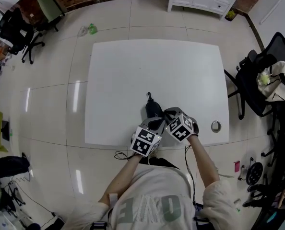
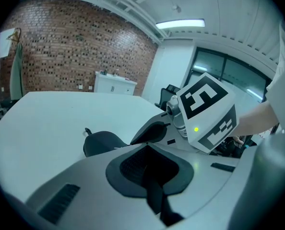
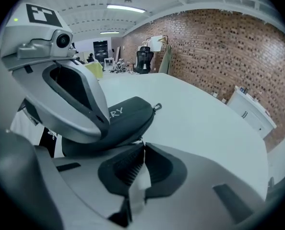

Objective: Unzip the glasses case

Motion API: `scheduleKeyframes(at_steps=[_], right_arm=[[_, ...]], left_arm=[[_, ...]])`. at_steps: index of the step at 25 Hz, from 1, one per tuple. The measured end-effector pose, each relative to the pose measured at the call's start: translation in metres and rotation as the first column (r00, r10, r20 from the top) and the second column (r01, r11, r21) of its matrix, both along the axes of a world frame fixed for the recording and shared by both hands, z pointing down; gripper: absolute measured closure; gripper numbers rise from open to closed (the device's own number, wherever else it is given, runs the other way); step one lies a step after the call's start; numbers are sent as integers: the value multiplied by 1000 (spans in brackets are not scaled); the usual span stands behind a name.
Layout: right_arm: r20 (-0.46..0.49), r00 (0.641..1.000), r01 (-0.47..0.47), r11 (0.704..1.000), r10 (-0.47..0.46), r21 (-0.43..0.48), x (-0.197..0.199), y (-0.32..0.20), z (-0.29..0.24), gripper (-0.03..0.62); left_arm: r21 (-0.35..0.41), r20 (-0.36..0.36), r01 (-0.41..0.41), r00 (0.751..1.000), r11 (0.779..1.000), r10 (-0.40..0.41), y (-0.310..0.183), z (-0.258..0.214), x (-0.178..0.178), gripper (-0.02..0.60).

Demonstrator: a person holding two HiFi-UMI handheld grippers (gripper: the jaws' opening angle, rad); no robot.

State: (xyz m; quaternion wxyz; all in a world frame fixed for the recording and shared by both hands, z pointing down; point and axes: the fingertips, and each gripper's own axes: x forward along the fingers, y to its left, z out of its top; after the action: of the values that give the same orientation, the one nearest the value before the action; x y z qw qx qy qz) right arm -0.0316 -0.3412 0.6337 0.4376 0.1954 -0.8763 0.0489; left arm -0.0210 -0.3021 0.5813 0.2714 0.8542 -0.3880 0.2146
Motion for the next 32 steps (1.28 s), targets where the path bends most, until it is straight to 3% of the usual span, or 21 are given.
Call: scheduleKeyframes(at_steps=[3,5,7,12,16,18,22,27,32], right_arm=[[46,982,-184,982,182,37,11,-12,-8,594],[93,929,-362,932,359,20,27,-16,-15,594],[104,902,-420,907,419,-10,30,-2,-15,594],[108,927,-352,932,360,-87,2,61,-5,594],[124,916,-366,922,381,-124,-5,84,-1,594],[121,914,-373,920,386,-119,-1,85,-1,594],[91,919,-377,922,384,-90,21,82,1,594],[51,915,-397,916,400,-53,57,67,4,594],[34,925,-376,926,378,-41,64,44,4,594]], left_arm=[[3,12,33,999,999,-33,1,-5,-11,578],[19,21,59,998,998,-60,-1,-10,-20,578],[32,28,86,996,996,-87,-4,-15,-28,578],[46,39,107,993,993,-109,-8,-18,-29,578],[31,111,81,990,996,-84,-5,-2,-28,578],[33,120,77,990,996,-80,-4,2,-29,578],[10,61,106,992,994,-106,0,2,-27,578],[18,60,93,994,995,-94,1,2,-25,578],[13,50,86,995,996,-86,-1,2,-27,578]])
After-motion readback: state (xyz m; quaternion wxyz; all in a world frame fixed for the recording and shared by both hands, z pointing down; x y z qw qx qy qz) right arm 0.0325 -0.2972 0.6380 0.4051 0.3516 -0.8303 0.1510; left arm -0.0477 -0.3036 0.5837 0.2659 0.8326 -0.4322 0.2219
